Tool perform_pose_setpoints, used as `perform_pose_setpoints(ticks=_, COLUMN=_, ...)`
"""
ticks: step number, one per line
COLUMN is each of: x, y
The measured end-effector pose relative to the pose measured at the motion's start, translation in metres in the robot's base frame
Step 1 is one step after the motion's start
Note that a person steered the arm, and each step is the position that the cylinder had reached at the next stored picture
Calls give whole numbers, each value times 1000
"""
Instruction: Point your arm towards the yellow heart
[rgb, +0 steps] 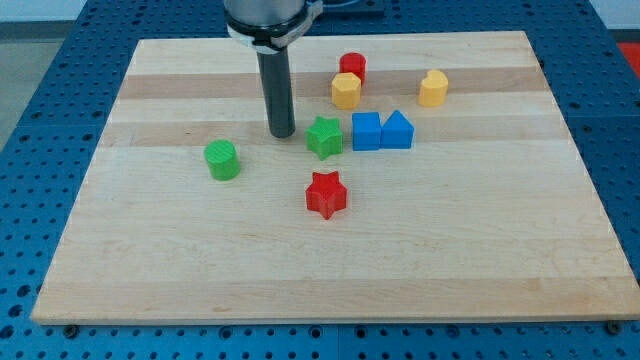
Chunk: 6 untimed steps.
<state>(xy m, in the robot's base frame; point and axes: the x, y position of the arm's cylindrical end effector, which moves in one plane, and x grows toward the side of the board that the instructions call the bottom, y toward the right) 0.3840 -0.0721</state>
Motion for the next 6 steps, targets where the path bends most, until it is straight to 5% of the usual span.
perform_pose_setpoints(ticks=6, x=30, y=40)
